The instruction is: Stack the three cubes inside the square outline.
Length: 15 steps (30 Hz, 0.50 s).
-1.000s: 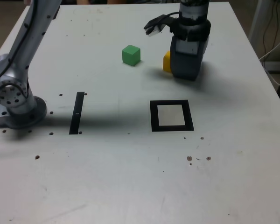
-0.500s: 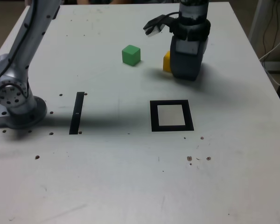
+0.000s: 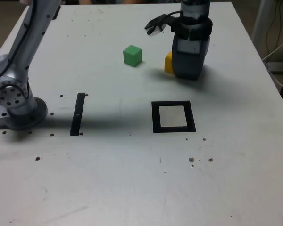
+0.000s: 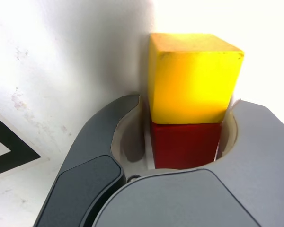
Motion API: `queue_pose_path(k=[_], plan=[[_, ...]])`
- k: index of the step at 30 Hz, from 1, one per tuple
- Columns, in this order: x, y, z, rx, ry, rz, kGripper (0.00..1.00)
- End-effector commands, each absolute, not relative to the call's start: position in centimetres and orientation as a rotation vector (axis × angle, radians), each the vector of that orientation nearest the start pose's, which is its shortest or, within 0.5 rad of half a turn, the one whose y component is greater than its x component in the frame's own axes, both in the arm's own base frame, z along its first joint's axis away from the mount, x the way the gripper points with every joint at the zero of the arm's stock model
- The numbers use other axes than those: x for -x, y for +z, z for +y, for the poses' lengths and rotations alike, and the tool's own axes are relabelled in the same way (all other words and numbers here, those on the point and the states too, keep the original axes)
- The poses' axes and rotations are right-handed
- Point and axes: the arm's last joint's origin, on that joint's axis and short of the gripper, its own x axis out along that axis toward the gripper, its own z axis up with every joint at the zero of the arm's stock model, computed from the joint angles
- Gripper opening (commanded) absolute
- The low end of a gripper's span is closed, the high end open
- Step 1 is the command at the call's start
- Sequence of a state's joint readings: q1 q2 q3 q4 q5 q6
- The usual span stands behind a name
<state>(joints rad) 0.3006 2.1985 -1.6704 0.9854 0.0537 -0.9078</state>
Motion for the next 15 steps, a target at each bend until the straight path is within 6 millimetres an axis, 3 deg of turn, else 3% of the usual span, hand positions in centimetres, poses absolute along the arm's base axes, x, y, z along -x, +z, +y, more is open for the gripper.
queue_pose_path(k=[1, 15], plan=[[-40.90, 20.97, 13.02, 0.906, 0.955, 1.274, 0.53], [-41.33, 20.78, 13.01, 0.922, 0.960, 1.225, 0.33]])
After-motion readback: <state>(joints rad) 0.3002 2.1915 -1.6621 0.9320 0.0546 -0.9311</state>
